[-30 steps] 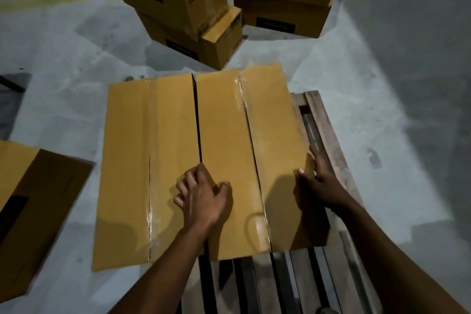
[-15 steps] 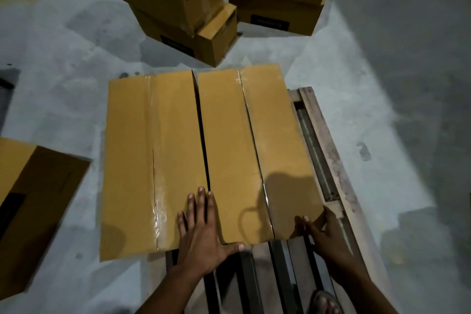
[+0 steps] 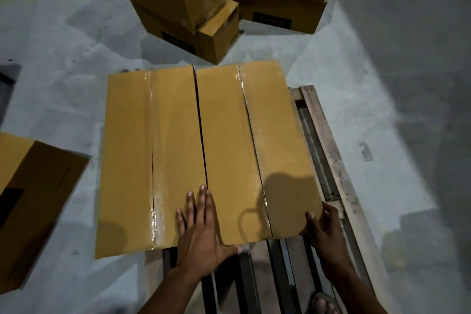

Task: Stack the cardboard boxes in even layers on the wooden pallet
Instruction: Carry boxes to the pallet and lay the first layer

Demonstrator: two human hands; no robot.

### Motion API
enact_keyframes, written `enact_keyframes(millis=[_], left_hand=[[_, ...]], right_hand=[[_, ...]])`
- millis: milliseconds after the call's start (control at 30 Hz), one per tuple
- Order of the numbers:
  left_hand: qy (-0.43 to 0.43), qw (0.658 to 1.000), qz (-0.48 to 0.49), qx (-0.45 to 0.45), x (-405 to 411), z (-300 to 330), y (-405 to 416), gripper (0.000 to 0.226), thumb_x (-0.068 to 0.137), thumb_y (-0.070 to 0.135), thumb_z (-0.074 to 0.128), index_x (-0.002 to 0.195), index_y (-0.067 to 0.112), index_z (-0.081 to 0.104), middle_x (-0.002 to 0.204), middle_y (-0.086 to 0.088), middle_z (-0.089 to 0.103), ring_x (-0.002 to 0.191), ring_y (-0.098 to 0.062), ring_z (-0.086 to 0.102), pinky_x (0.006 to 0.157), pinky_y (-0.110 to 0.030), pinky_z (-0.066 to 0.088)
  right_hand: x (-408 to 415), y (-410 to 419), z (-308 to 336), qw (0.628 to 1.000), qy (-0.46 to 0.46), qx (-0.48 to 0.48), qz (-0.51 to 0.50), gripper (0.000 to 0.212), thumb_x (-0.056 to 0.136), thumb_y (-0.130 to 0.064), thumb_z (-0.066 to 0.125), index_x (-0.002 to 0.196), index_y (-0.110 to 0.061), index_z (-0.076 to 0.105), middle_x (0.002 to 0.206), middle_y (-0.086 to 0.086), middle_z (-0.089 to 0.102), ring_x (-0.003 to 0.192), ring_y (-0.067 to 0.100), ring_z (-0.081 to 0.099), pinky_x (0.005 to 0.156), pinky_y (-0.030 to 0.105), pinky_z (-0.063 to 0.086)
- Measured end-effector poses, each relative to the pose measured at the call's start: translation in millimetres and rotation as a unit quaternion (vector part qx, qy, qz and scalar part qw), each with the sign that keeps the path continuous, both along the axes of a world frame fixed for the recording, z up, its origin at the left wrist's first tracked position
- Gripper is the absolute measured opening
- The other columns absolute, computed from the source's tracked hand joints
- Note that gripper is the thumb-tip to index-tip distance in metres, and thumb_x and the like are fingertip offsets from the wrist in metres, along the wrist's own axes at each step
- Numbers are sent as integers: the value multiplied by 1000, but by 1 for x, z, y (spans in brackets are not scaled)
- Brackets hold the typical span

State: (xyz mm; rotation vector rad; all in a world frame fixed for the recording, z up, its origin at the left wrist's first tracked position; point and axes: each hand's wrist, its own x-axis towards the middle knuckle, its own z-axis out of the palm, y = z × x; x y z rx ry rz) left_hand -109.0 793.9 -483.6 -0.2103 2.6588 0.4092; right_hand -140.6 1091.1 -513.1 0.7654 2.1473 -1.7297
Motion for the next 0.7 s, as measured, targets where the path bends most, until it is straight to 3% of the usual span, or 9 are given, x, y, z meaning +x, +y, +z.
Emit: enact_keyframes(millis=[100,233,400,700], left_hand=[[15,1000,-11,-12,1,-3,-2,151,56,99,47,162,15,-20,169,4,-32,153,-31,-34,124,-64,-2],[26,999,-26,-23,0,-9,-2,138,71,84,62,164,17,-15,170,6,-28,155,-31,-29,125,-67,5],[31,999,-26,-33,1,-12,-4,134,76,75,68,165,17,-13,171,5,-25,156,-31,-26,125,-66,9],[46,998,-39,-22,7,-14,-10,132,78,71,71,165,17,-13,172,3,-23,157,-32,-24,124,-67,9]], right_hand=[[-8,-4,3,999,29,13,14,39,98,-42,63,134,-45,48,131,0,63,114,28,67,76,40,65],[-12,-5,1,998,44,29,21,41,101,-42,59,139,-41,44,133,1,62,115,26,66,77,38,65],[-12,-6,-1,999,38,30,12,36,102,-39,58,136,-42,45,134,5,62,113,28,68,64,23,60],[-10,-10,2,999,39,34,6,34,103,-38,57,133,-45,44,135,5,60,113,28,68,78,36,64]])
